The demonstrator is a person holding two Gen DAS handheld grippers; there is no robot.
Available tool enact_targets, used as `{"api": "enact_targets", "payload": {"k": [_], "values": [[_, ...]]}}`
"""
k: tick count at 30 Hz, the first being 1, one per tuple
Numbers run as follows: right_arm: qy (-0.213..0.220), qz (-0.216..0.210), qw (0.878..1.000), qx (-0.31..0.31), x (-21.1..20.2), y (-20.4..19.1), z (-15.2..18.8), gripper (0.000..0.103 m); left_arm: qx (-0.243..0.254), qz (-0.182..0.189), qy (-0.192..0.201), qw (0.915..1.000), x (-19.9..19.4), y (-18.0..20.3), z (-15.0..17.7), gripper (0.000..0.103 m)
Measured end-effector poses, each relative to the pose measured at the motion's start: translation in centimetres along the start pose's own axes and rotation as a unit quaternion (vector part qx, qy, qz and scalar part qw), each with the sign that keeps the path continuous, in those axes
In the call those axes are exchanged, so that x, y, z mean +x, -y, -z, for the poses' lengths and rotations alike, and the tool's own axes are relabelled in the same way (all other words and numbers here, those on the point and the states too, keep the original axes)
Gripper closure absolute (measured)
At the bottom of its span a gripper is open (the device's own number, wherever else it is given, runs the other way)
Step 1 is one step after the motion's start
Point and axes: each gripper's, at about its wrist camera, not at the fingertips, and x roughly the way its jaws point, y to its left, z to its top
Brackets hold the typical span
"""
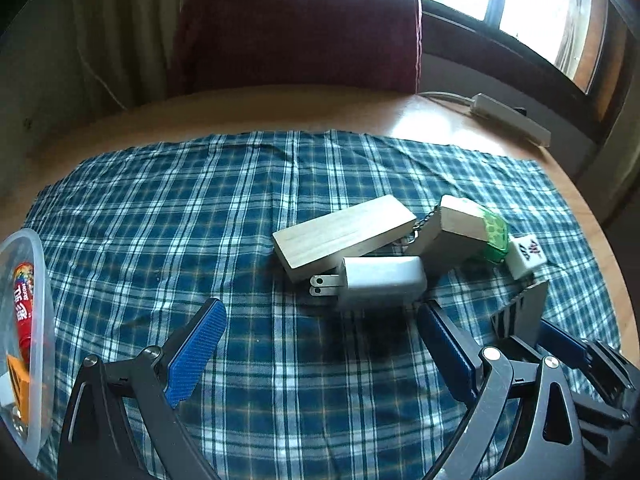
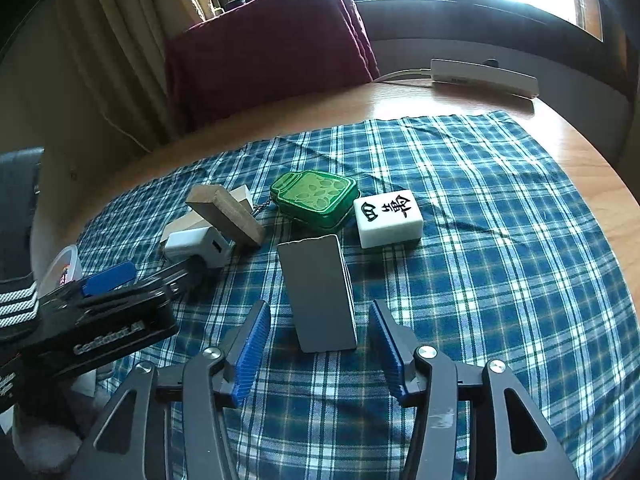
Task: Organize rigid objects
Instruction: 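Close the right tool on the grey wedge while the left tool approaches the white charger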
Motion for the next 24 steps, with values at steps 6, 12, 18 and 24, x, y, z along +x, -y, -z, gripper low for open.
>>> {"api": "enact_targets", "payload": {"k": [6, 12, 18, 24], "values": [[0.001, 0.004, 1.0, 0.0, 0.0, -0.3, 0.1, 0.047, 0.002, 0.012, -0.011, 0.9999, 1.1, 0.9, -0.6, 0.006], [0.003, 0.009, 1.0, -0.003, 0.1, -0.5, 0.2, 0.047, -0.001, 0.02, -0.011, 0.9997, 2.1, 1.8, -1.4, 0.006], [0.003, 0.013, 1.0, -0.009, 0.2, -0.7, 0.2, 0.047, 0.009, 0.026, 0.002, 0.9996, 3.3, 2.9, -2.4, 0.028], [0.004, 0.013, 1.0, -0.016, 0.3, -0.8, 0.2, 0.056, 0.01, 0.041, 0.011, 0.999, 2.7, 2.4, -1.8, 0.042]]}}
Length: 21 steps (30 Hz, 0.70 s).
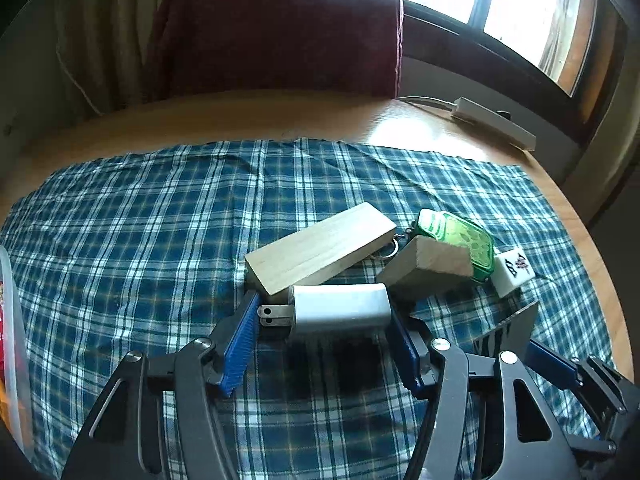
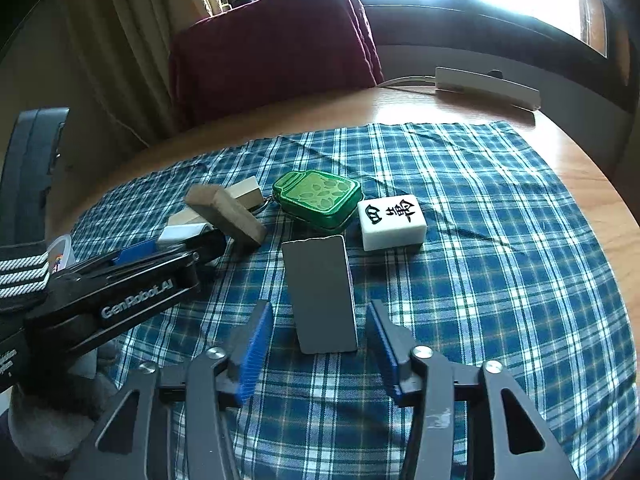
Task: Organize rigid objects
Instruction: 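Close the right tool on the grey wedge while the left tool approaches the white charger, then close the left tool on the white charger plug and lift it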
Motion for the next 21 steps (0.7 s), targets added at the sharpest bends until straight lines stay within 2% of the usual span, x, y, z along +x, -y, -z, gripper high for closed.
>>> {"api": "enact_targets", "payload": {"k": [4, 10, 21], "values": [[-0.001, -0.004, 1.0, 0.001, 0.1, 0.0, 0.0, 0.062, 0.001, 0.001, 0.006, 1.0, -0.7, -0.2, 0.6, 0.042], [0.005, -0.008, 1.0, -0.003, -0.5, 0.0, 0.1, 0.066, -0.004, -0.011, 0.023, 0.9997, -3.0, -1.4, 2.1, 0.042], [0.025, -0.016, 1.0, -0.003, -1.6, -0.5, 0.3, 0.066, -0.034, -0.037, 0.07, 0.9963, -6.9, -4.2, 3.6, 0.042]]}}
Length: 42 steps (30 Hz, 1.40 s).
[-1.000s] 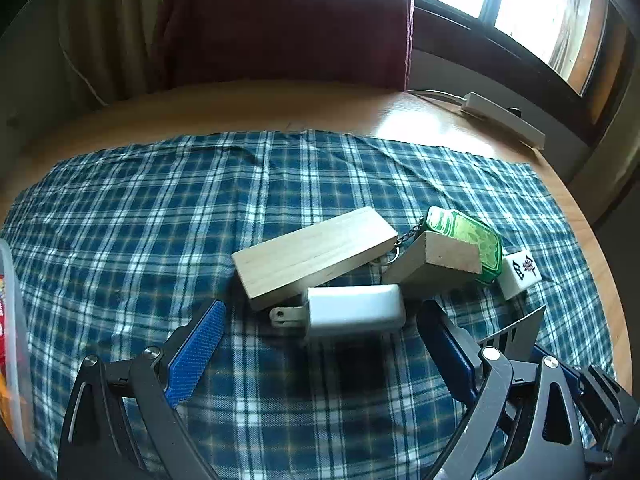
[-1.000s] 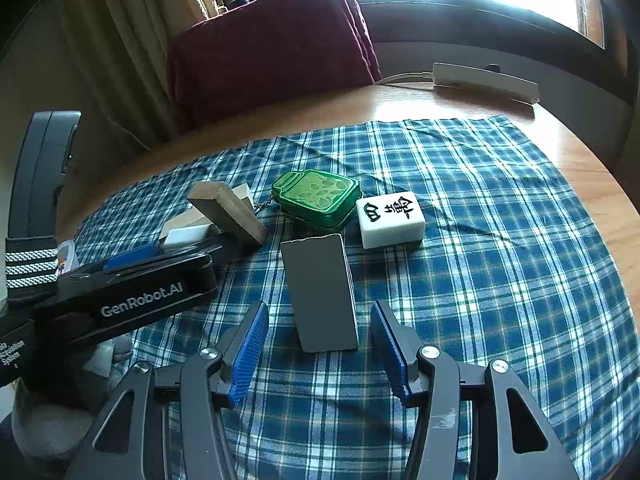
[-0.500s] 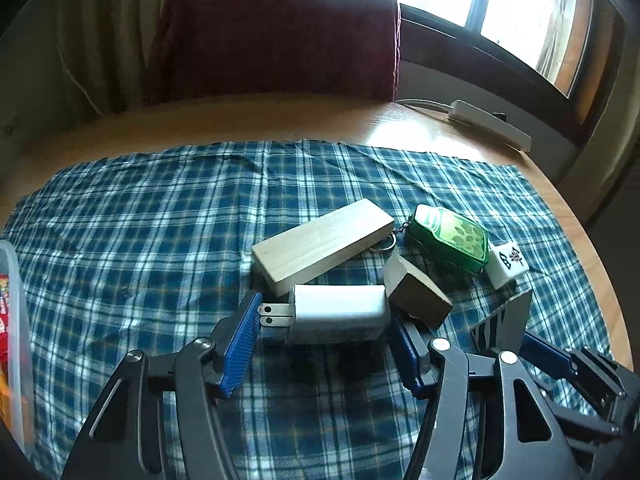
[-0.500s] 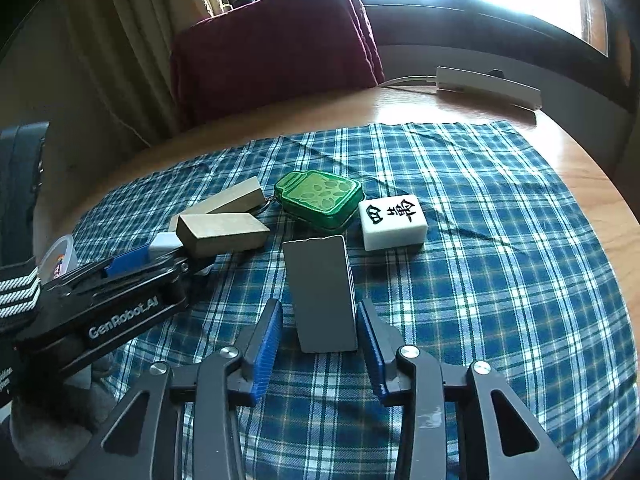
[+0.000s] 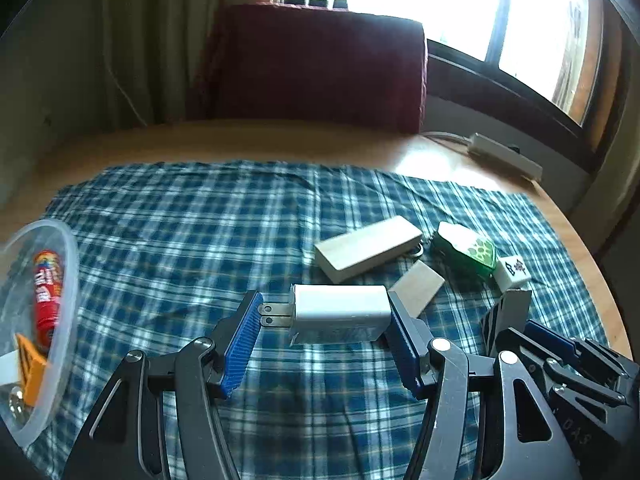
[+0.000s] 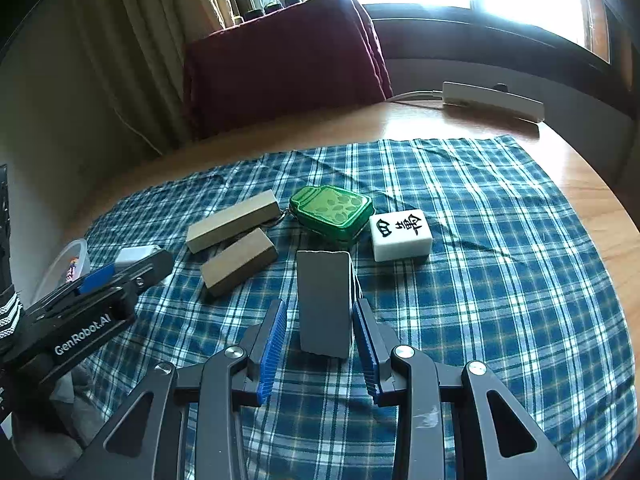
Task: Organize rigid objects
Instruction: 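Close the left tool on the white charger plug and lift it, then carry the charger into the clear bowl and open the left tool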
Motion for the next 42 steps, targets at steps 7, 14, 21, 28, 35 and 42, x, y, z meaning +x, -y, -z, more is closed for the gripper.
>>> {"api": "enact_targets", "payload": {"k": [7, 14, 21, 28, 35, 42], "values": [[0.005, 0.0, 1.0, 0.001, -0.3, -0.2, 0.0, 0.066, -0.013, -0.015, 0.025, 0.9995, -1.8, -1.8, -0.1, 0.042], [0.005, 0.001, 1.0, 0.001, -0.3, -0.3, 0.1, 0.066, -0.022, -0.05, 0.048, 0.9974, -3.2, -3.7, -0.1, 0.042], [0.005, 0.002, 1.0, 0.0, -0.2, -0.2, 0.1, 0.066, -0.042, -0.08, 0.06, 0.9941, -4.3, -6.1, 0.1, 0.042], [0.001, 0.004, 1.0, -0.001, 0.1, -0.1, 0.0, 0.066, -0.06, -0.101, 0.069, 0.9907, -5.2, -8.3, 0.2, 0.042], [-0.007, 0.012, 1.0, -0.005, 0.8, 0.1, 0.0, 0.066, -0.078, -0.117, 0.077, 0.987, -5.7, -10.0, 0.4, 0.042], [-0.009, 0.014, 1.0, -0.009, 1.1, 0.2, 0.0, 0.066, -0.107, -0.136, 0.087, 0.9811, -6.7, -12.9, 0.6, 0.042]]}}
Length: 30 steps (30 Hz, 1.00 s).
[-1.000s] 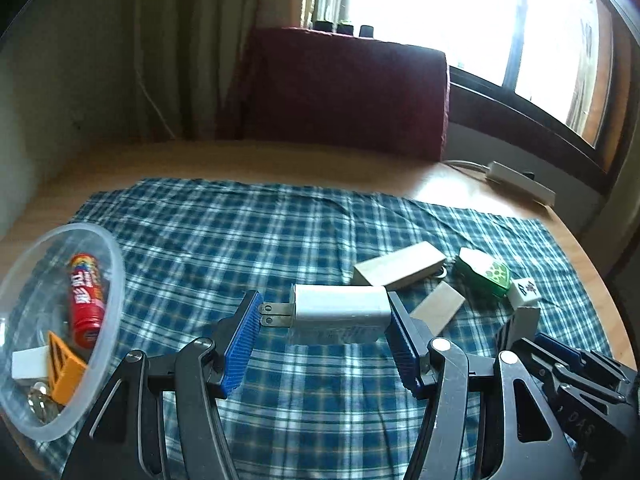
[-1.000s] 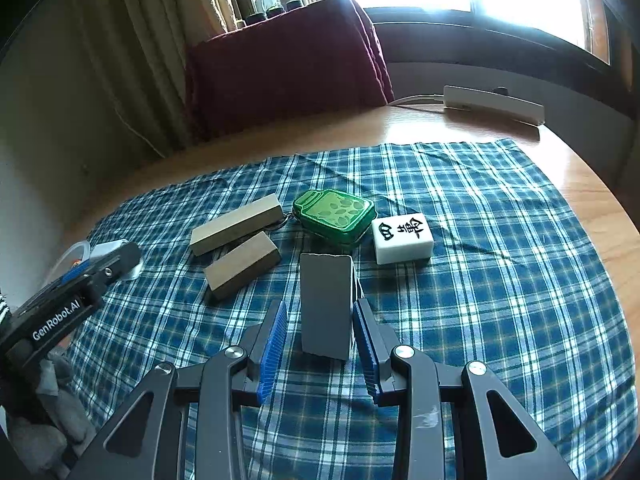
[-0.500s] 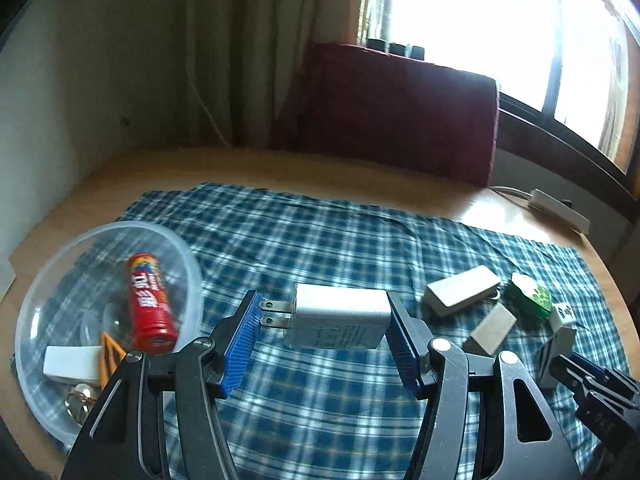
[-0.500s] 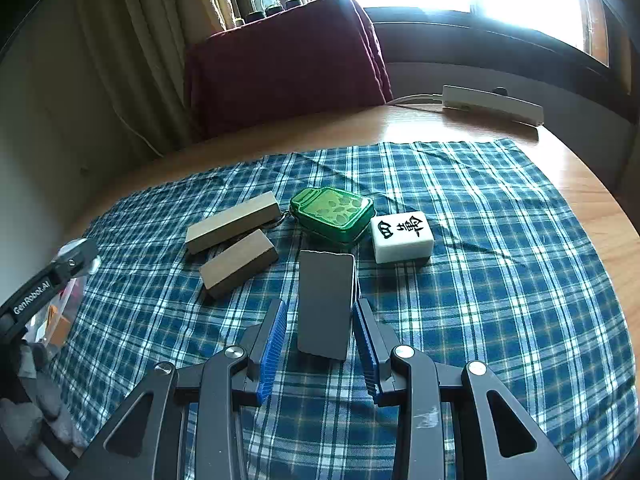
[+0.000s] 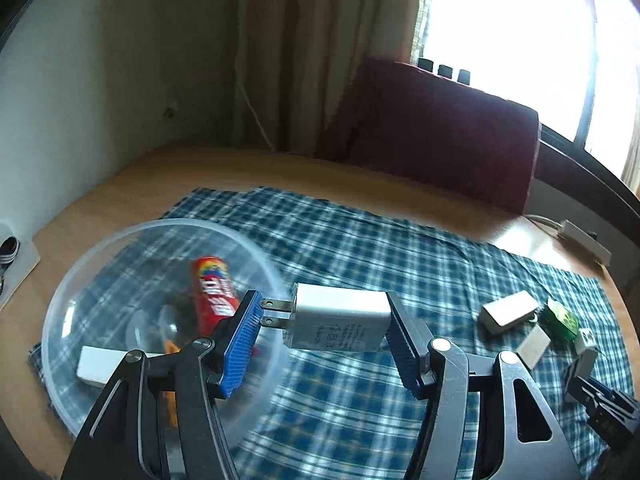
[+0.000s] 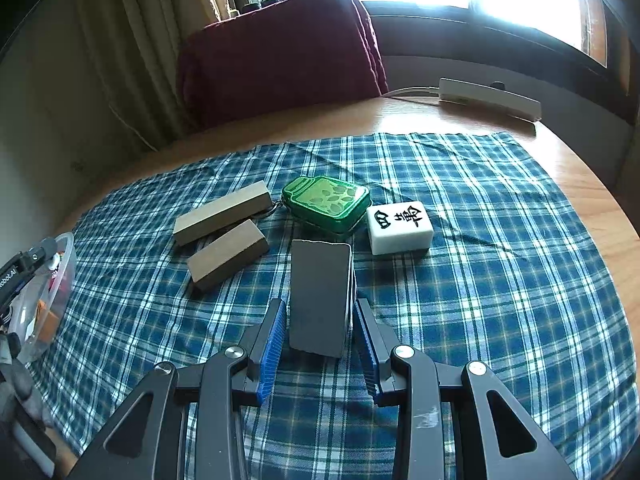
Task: Organize rigid objects
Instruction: 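Carry the charger into the clear bowl and open the left tool, then hold the left tool over the bowl while the right tool sets the grey wedge down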
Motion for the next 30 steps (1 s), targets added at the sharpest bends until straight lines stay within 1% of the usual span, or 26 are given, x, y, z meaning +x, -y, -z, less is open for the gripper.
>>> {"api": "enact_targets", "payload": {"k": [9, 16, 19, 20, 22, 23, 24, 30], "values": [[0.001, -0.001, 1.0, -0.002, -0.1, 0.1, 0.0, 0.066, -0.028, -0.034, 0.003, 0.999, 0.5, -3.6, -0.3, 0.042], [0.016, -0.005, 1.0, 0.006, -0.7, 0.2, 0.1, 0.066, -0.044, -0.065, 0.01, 0.9968, 0.6, -5.9, -0.4, 0.042], [0.023, -0.006, 1.0, 0.006, -1.0, 0.3, 0.1, 0.066, -0.054, -0.077, 0.011, 0.9955, 0.8, -6.6, -0.5, 0.04], [0.024, -0.006, 1.0, 0.006, -1.0, 0.2, 0.1, 0.066, -0.059, -0.078, 0.01, 0.9952, 0.8, -6.7, -0.5, 0.038], [0.025, -0.006, 1.0, 0.006, -1.2, 0.1, 0.2, 0.066, -0.061, -0.082, 0.011, 0.9947, 0.9, -6.9, -0.6, 0.03], [0.025, -0.006, 1.0, 0.007, -1.2, 0.2, 0.2, 0.066, -0.062, -0.085, 0.013, 0.9944, 0.9, -7.0, -0.6, 0.023], [0.025, -0.006, 1.0, 0.007, -1.2, 0.1, 0.3, 0.066, -0.063, -0.087, 0.015, 0.9941, 0.8, -7.0, -0.6, 0.02], [0.026, -0.006, 1.0, 0.012, -1.4, -0.3, 0.5, 0.066, -0.062, -0.093, 0.019, 0.9936, 0.5, -7.2, -0.5, 0.018]]}}
